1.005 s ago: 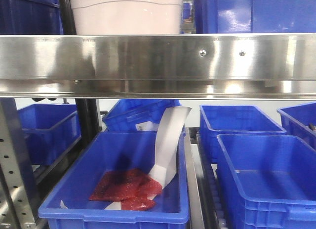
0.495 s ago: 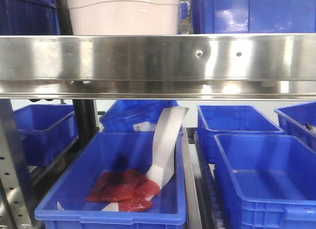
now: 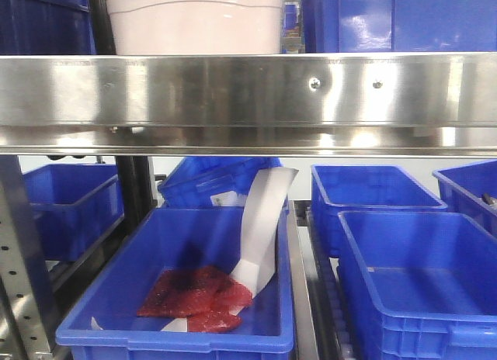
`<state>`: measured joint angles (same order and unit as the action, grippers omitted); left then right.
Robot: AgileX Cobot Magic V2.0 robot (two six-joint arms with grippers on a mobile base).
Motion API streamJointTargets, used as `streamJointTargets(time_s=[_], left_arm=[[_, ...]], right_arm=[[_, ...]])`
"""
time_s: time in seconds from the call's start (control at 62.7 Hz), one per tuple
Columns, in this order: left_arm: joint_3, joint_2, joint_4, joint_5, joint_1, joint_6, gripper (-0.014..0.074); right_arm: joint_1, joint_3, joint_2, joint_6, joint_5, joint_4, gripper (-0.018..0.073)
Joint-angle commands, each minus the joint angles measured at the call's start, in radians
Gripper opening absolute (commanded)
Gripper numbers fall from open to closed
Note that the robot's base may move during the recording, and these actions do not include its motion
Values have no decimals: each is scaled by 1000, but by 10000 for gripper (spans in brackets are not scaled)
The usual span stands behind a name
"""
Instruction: Grab white bin and place on right shelf
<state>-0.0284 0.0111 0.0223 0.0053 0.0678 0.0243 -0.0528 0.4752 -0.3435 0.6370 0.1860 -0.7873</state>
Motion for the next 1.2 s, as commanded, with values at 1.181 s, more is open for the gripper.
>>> streamJointTargets(time_s=[1.181], left_arm=[[-23, 11, 6, -83, 7, -11, -118]], right_arm=[[19, -81, -2, -891, -94, 904, 72]])
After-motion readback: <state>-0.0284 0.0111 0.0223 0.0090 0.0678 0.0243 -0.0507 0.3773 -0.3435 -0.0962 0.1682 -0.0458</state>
